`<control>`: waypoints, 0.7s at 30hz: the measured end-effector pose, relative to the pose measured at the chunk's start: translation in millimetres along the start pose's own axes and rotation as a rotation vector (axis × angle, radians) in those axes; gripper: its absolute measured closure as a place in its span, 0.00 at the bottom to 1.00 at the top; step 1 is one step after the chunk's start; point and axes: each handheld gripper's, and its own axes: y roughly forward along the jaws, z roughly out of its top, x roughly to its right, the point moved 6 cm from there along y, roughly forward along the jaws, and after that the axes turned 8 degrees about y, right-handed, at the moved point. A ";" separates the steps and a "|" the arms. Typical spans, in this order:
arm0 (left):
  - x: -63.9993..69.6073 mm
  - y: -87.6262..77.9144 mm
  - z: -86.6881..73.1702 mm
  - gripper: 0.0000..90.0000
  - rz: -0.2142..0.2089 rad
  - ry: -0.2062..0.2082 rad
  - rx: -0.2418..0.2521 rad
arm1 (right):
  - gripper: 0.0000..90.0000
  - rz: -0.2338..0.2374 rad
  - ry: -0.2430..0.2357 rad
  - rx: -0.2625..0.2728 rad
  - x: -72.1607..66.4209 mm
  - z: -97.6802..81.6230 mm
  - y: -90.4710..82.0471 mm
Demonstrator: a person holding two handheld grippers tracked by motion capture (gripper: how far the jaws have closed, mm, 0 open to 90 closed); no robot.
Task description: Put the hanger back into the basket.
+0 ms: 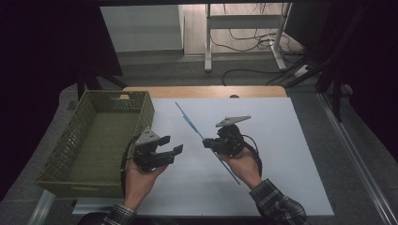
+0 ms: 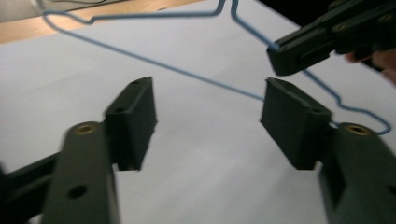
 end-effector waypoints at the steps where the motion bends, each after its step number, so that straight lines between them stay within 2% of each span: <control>1: 1.7 -0.6 3.7 0.35 -0.031 0.012 0.014 | 0.97 0.010 0.007 0.001 -0.2 -0.9 -2.9; 3: 3.2 0.2 11.4 0.33 -0.043 0.029 0.029 | 0.97 0.023 0.014 0.001 -0.7 -3.3 -7.5; 5: 3.4 1.4 15.3 0.39 -0.046 0.038 0.034 | 0.97 0.033 0.019 0.001 -1.1 -4.8 -9.1; 7: 4.1 6.6 26.0 0.46 -0.075 0.045 0.062 | 0.97 0.043 0.022 -0.002 -2.4 -8.8 -12.6; 8: 4.1 6.6 26.0 0.49 -0.075 0.045 0.062 | 0.97 0.045 0.018 -0.003 -3.0 -10.1 -13.5; 9: 5.6 12.8 33.6 0.52 -0.099 0.060 0.076 | 0.97 0.050 0.018 -0.006 -3.6 -11.6 -14.0; 10: 5.6 12.8 33.6 0.56 -0.099 0.060 0.076 | 0.97 0.050 0.018 -0.006 -3.6 -11.6 -14.0; 11: 7.8 18.9 38.9 0.58 -0.103 0.086 0.075 | 0.97 0.058 0.016 -0.012 -4.9 -13.7 -14.4; 12: 7.8 18.9 38.9 0.61 -0.103 0.086 0.075 | 0.97 0.058 0.016 -0.012 -4.9 -13.7 -14.4; 13: 10.6 23.5 42.5 0.63 -0.114 0.108 0.076 | 0.97 0.065 0.011 -0.017 -6.6 -15.4 -14.3; 14: 10.6 23.5 42.5 0.65 -0.114 0.108 0.076 | 0.97 0.065 0.011 -0.017 -6.6 -15.4 -14.3; 15: 13.4 27.3 45.5 0.69 -0.105 0.136 0.071 | 0.97 0.068 0.003 -0.024 -8.1 -17.2 -14.0; 17: 15.5 29.1 46.6 0.80 -0.114 0.150 0.069 | 0.97 0.070 0.002 -0.026 -8.6 -17.8 -13.8; 18: 17.0 31.0 46.6 0.89 -0.081 0.165 0.047 | 0.97 0.069 -0.001 -0.031 -9.6 -19.7 -13.1; 19: 17.0 31.0 46.6 0.93 -0.081 0.165 0.047 | 0.97 0.069 -0.001 -0.031 -9.6 -19.7 -13.1; 21: 18.1 32.4 45.6 0.94 -0.069 0.167 0.037 | 0.97 0.058 -0.009 -0.033 -8.1 -21.3 -12.4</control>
